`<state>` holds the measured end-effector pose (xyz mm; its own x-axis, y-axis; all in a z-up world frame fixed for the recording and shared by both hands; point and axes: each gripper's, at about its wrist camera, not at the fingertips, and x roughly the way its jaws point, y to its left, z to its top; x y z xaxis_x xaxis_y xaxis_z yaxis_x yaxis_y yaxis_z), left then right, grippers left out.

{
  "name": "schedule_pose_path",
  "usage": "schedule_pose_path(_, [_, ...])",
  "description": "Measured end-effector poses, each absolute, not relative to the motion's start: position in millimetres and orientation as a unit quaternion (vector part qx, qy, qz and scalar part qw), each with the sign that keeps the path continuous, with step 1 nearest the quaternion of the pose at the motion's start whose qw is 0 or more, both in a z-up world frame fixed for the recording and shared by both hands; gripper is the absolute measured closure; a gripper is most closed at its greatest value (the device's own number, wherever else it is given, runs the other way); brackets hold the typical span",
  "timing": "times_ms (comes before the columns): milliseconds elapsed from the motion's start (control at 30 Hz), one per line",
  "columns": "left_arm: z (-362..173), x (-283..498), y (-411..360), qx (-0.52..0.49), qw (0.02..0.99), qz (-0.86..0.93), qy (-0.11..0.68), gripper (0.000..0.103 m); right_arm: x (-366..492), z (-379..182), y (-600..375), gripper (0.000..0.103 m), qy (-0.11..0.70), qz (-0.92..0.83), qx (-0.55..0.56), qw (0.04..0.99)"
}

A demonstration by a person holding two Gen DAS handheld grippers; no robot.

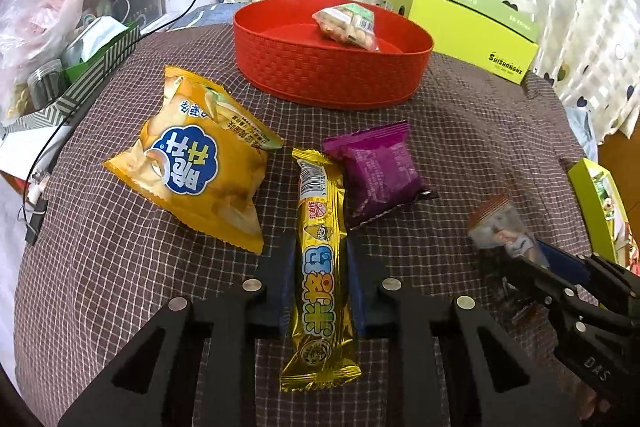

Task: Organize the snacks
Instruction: 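Close the left tool around the yellow stick snack, then carry the cookie bag and yellow stick snack over the lime-rimmed tray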

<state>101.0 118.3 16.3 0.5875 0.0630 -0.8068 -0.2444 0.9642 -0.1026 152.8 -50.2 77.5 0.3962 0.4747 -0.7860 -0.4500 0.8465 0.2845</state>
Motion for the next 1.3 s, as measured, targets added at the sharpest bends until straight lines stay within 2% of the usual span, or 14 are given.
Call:
schedule_pose_path(733, [34,73,82,-0.100,0.896,0.040,0.431,0.079,133,82,-84,0.070,0.468,0.258,0.028,0.845])
schedule_pose_path(1300, [60,73,37,-0.079,0.907,-0.013,0.414,0.079,123,111,-126,0.070,0.434,0.228,0.048,0.870])
